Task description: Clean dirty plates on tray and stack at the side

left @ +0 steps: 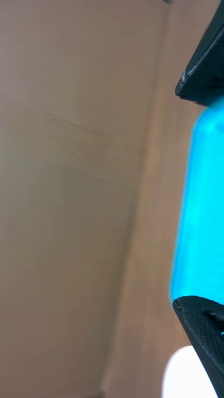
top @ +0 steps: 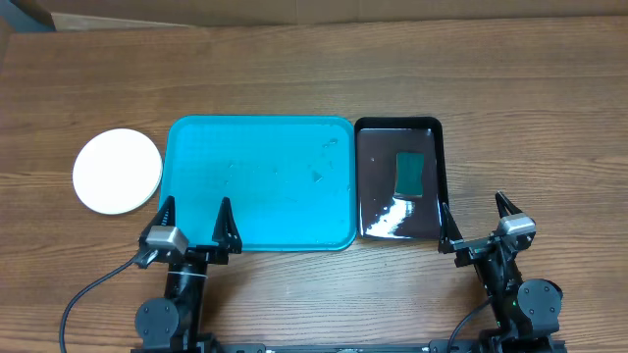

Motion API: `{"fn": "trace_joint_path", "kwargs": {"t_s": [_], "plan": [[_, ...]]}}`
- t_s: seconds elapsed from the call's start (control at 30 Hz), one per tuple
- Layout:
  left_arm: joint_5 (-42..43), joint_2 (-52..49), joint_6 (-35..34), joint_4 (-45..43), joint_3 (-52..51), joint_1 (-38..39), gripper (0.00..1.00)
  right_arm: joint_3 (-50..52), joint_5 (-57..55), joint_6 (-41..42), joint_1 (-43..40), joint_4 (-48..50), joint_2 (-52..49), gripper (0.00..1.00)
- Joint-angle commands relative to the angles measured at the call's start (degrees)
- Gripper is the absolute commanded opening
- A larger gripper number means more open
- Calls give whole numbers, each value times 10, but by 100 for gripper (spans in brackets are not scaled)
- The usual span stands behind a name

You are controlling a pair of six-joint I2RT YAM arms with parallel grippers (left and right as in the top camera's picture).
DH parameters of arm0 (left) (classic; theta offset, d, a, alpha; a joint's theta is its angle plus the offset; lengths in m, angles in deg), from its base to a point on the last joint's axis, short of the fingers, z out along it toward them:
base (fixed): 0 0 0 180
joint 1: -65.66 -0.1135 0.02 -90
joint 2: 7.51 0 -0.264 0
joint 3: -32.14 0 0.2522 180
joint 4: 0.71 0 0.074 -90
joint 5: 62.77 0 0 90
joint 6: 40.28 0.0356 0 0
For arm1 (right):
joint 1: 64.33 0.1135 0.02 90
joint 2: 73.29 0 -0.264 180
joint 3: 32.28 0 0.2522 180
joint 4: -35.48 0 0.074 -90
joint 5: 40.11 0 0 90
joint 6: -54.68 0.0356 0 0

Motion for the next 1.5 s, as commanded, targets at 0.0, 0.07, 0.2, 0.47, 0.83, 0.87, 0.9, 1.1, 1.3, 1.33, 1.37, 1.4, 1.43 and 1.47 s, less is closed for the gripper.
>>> {"fn": "trace_joint_path", "kwargs": {"t_s": [0.0, 0.07, 0.2, 0.47, 0.83, 0.87, 0.9, 1.1, 1.3, 1.33, 1.37, 1.4, 1.43, 1.47], "plan": [[-10, 4, 67, 52, -14, 4, 100, 6, 3, 2, -2, 3, 4, 100], [-10, 4, 95, 92, -14, 4, 100, 6, 3, 2, -2, 2, 4, 100], [-24, 4, 145, 96, -14, 7, 100, 6, 3, 2, -2, 3, 4, 100], [-64, 4, 148, 100, -14, 18, 100, 6, 3, 2, -2, 2, 4, 100], [-64, 3, 148, 100, -14, 18, 100, 6, 3, 2, -2, 2, 4, 100], [-64, 3, 148, 100, -14, 18, 100, 6, 3, 2, -2, 2, 4, 100], [-64, 3, 148, 100, -14, 18, 100, 6, 3, 2, -2, 2, 4, 100], [-64, 3, 148, 100, -14, 18, 100, 6, 3, 2, -2, 3, 4, 100], [-64, 3, 148, 100, -14, 18, 100, 6, 3, 2, -2, 2, 4, 100], [-64, 3, 148, 100, -14, 18, 100, 6, 3, 2, -2, 2, 4, 100], [-64, 3, 148, 100, -14, 18, 100, 6, 3, 2, -2, 3, 4, 100], [-64, 3, 148, 100, -14, 18, 100, 6, 3, 2, -2, 2, 4, 100], [-64, 3, 148, 100, -14, 18, 100, 6, 3, 2, -2, 3, 4, 100], [-64, 3, 148, 100, -14, 18, 100, 6, 3, 2, -2, 2, 4, 100]]}}
